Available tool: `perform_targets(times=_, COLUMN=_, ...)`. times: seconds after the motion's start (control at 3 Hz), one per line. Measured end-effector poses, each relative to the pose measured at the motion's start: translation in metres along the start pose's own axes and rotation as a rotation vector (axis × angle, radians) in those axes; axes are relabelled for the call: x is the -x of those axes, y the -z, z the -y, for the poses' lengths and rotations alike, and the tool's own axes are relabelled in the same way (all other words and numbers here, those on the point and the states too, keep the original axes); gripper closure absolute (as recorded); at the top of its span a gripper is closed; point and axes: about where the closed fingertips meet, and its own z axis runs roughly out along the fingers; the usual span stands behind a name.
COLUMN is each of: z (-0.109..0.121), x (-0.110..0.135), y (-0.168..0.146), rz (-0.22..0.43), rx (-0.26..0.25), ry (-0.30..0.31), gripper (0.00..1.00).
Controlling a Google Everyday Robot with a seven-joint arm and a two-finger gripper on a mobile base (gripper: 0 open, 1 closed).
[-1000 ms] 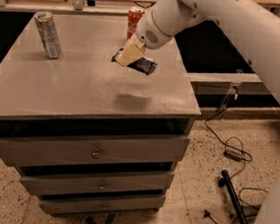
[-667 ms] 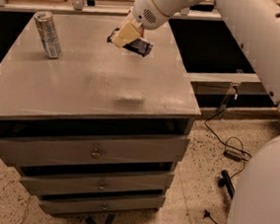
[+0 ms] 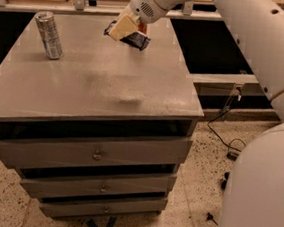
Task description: Move rxbar blueberry near redbull can
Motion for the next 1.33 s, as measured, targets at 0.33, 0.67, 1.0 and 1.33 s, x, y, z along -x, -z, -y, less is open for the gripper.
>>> perform_targets(times=0.33, z=0.014, x=0.009, y=-0.035, rz=-0.004, rx=0.030, ry=-0.012, gripper=1.00)
perform_targets(times=0.67, z=0.025, x=0.023, y=-0.106, rz=-0.007, rx=0.110, ry=-0.038, gripper=1.00)
perform_targets(times=1.0, z=0.026, x=0.031, y=-0.147, rz=0.003, rx=0.160, ry=-0.048, gripper=1.00)
perform_targets(times=1.33, z=0.022, x=0.041, y=-0.167, rz=0.013, rx=0.189, ry=-0.037, gripper=1.00)
